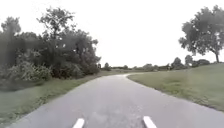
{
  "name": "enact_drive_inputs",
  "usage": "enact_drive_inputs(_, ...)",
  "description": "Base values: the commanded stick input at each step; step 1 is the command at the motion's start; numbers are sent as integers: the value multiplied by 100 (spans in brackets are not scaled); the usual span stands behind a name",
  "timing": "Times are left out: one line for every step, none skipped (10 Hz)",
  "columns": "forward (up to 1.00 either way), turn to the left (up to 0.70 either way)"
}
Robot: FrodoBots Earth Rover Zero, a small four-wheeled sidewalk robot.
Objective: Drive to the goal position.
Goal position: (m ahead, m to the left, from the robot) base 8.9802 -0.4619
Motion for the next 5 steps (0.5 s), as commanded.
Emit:
enact_drive_inputs(50,0)
enact_drive_inputs(50,0)
enact_drive_inputs(50,0)
enact_drive_inputs(50,0)
enact_drive_inputs(50,0)
